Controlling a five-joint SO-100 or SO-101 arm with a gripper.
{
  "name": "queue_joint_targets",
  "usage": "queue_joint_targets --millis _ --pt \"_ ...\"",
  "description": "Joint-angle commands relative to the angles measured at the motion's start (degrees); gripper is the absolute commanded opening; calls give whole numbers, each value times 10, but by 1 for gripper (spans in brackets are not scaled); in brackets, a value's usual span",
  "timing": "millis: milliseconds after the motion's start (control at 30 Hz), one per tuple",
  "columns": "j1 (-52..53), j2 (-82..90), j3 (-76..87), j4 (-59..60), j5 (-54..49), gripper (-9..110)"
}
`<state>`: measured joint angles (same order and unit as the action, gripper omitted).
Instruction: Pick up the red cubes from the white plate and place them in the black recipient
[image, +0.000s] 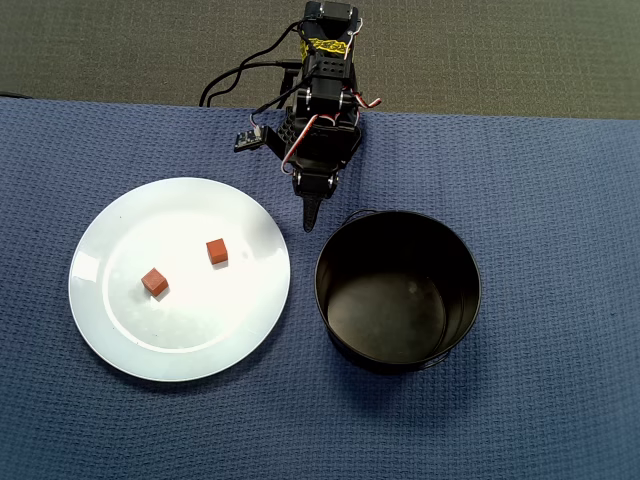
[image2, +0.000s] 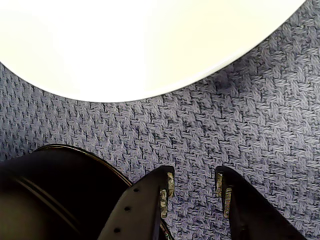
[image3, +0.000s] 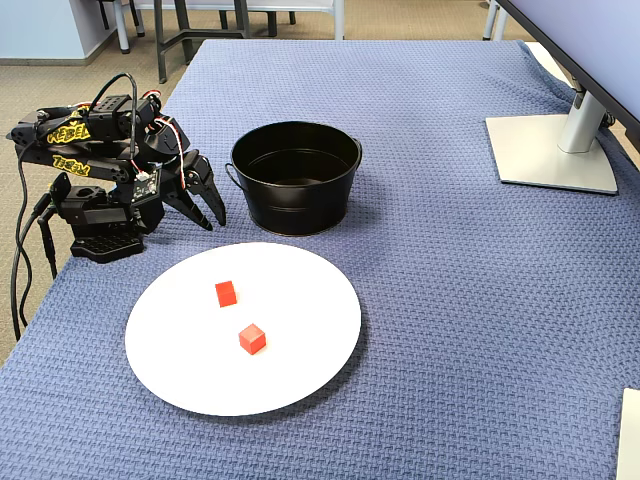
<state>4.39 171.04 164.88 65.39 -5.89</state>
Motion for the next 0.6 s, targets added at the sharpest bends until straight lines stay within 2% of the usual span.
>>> queue_joint_targets --millis 0,433,567 --pt "64 -11 -71 24 -98 5" --pt "68 -12 -86 31 -121 4" --pt "80 -22 -179 112 -258 9"
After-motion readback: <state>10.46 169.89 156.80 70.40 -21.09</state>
